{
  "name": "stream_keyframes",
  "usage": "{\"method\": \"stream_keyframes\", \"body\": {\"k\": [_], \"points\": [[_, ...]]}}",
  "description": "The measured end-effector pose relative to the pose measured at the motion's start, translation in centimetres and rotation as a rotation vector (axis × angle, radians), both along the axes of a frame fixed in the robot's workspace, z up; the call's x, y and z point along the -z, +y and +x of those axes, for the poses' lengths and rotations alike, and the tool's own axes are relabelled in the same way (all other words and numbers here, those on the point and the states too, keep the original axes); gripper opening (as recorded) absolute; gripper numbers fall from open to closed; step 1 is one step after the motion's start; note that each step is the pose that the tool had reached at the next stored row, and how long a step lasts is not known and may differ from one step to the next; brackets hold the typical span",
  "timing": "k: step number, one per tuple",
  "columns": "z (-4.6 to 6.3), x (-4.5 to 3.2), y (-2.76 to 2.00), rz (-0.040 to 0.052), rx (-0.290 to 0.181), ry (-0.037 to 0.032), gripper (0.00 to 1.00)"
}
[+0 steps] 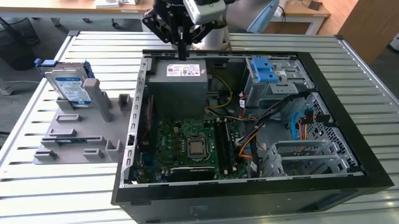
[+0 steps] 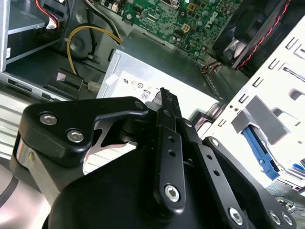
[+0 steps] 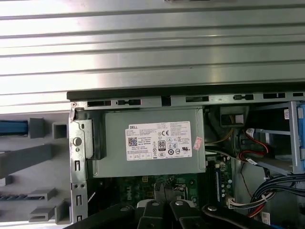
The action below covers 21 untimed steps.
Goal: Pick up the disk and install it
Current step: 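Reach for the disk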
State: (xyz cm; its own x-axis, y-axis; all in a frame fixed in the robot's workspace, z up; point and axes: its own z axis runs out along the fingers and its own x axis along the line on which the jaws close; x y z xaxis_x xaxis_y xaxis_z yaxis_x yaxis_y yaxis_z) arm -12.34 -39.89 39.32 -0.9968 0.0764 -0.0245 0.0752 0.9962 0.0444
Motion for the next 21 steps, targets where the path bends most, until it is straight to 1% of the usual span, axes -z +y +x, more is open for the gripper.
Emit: {"method": "stream_keyframes", "body": {"k": [6, 21], "points": [[-0.3, 0.03, 0.09, 0.0, 0.0, 0.0001, 0.11], [-1.9, 0.14, 0.54, -0.0002, 0.0, 0.0012, 0.11]]}}
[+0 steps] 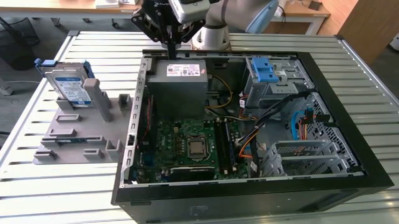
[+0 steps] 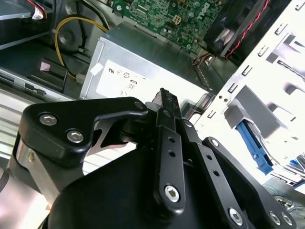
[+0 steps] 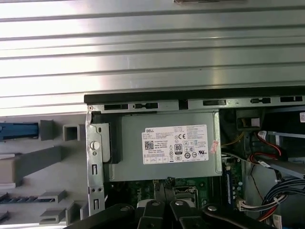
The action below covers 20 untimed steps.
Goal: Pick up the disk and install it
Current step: 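Reach for the disk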
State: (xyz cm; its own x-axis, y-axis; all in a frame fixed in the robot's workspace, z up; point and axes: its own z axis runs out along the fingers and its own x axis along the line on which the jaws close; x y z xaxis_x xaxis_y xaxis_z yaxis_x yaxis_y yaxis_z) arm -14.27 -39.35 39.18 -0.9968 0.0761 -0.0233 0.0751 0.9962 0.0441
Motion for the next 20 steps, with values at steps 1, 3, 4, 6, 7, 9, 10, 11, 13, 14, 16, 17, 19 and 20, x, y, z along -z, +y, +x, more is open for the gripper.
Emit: {"method": "stream_keyframes", "body": {"k": [1, 3, 4, 6, 7, 9, 10, 11, 13, 14, 16, 17, 19, 20], "points": [[-0.1, 0.02, 0.05, 0.0001, 0.0, 0.0001, 0.11], [-0.4, 0.04, 0.14, 0.0001, 0.0, 0.0005, 0.11], [-0.6, 0.07, 0.2, 0.0003, 0.0, 0.0006, 0.11], [-0.8, 0.07, 0.29, 0.0, 0.0, 0.0013, 0.11], [-0.9, 0.08, 0.33, 0.0001, 0.0, 0.0016, 0.11], [-1.1, 0.11, 0.4, 0.0001, 0.0, 0.0021, 0.11], [-1.2, 0.11, 0.42, 0.0001, 0.0, 0.0025, 0.11], [-1.3, 0.13, 0.46, 0.0002, 0.0, 0.0028, 0.11], [-1.5, 0.15, 0.52, 0.0001, 0.0, 0.0035, 0.11], [-1.6, 0.16, 0.55, 0.0002, 0.0, 0.0038, 0.11], [-1.8, 0.19, 0.61, 0.0002, 0.0, 0.0044, 0.11], [-1.9, 0.2, 0.63, 0.0002, 0.0, 0.0049, 0.11], [-2.1, 0.23, 0.68, 0.0002, 0.0, 0.0061, 0.11], [-2.1, 0.24, 0.72, 0.0001, 0.0, 0.0068, 0.11]]}}
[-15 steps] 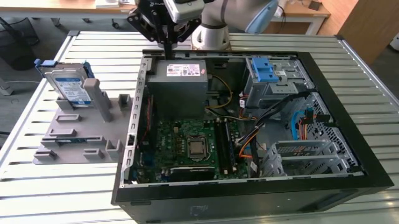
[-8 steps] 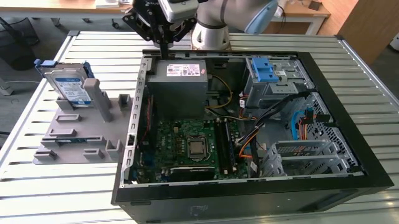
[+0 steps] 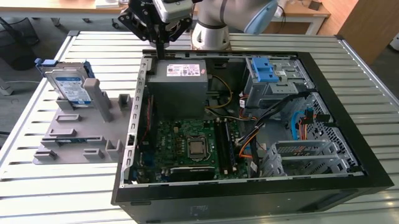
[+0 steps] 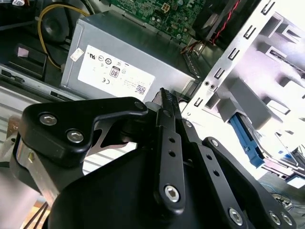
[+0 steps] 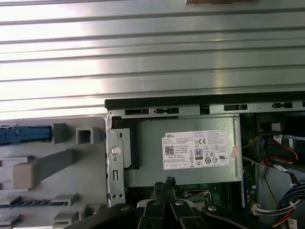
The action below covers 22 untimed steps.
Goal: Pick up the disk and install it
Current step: 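Reach for the disk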
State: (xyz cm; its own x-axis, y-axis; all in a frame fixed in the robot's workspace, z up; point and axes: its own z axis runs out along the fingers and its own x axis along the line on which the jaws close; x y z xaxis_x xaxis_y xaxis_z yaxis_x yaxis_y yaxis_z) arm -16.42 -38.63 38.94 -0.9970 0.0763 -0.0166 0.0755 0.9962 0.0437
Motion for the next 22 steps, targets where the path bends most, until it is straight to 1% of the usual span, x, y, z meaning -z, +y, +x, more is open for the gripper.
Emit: {"method": "stream_keyframes", "body": {"k": [11, 22], "points": [[-1.0, 0.15, 0.24, 0.0001, 0.0, 0.0053, 0.11], [-2.2, 0.3, 0.56, 0.0, 0.0, 0.0088, 0.11]]}}
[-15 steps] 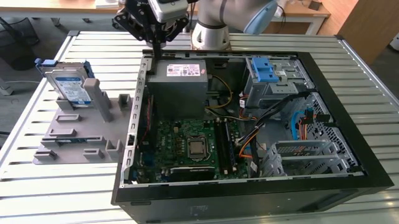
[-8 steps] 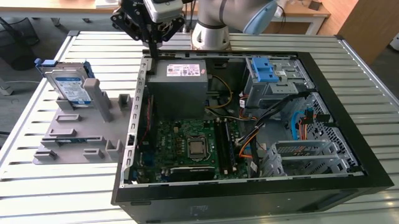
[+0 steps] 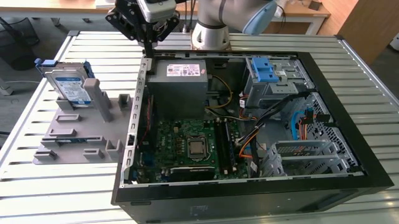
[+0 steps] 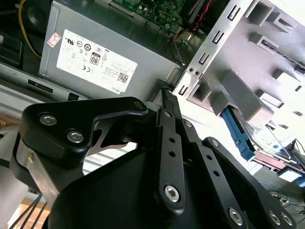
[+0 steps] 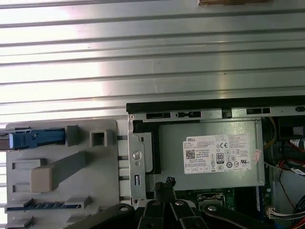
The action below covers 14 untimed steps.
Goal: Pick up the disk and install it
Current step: 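Reach for the disk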
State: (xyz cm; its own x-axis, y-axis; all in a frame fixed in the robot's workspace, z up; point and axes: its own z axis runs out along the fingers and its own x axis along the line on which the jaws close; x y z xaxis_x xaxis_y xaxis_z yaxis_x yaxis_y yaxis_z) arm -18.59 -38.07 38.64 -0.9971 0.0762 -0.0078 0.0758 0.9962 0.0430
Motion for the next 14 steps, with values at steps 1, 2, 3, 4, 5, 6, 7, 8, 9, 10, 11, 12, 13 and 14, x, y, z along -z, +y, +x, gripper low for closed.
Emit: {"method": "stream_keyframes", "body": {"k": [1, 2, 3, 4, 5, 6, 7, 8, 9, 10, 11, 12, 13, 14], "points": [[-0.1, 0.02, 0.02, 0.0001, 0.0, 0.0002, 0.11], [-0.2, 0.03, 0.05, 0.0, 0.0, 0.0007, 0.11], [-0.3, 0.05, 0.09, 0.0, 0.0, 0.001, 0.11], [-0.5, 0.07, 0.14, -0.0001, 0.0, 0.0013, 0.11], [-0.6, 0.09, 0.19, 0.0001, 0.0, 0.0015, 0.11], [-0.8, 0.1, 0.24, 0.0001, 0.0, 0.0018, 0.11], [-0.9, 0.12, 0.29, 0.0001, 0.0, 0.002, 0.11], [-1.0, 0.14, 0.33, 0.0002, 0.0, 0.0021, 0.11], [-1.2, 0.15, 0.38, 0.0001, 0.0, 0.0025, 0.11], [-1.3, 0.17, 0.43, 0.0001, 0.0, 0.0028, 0.11], [-1.5, 0.18, 0.48, -0.0001, 0.0, 0.0032, 0.11], [-1.6, 0.19, 0.54, -0.0001, 0.0, 0.0035, 0.11], [-1.7, 0.21, 0.6, -0.0001, 0.0, 0.0038, 0.11], [-1.9, 0.24, 0.65, 0.0, 0.0, 0.0039, 0.11]]}}
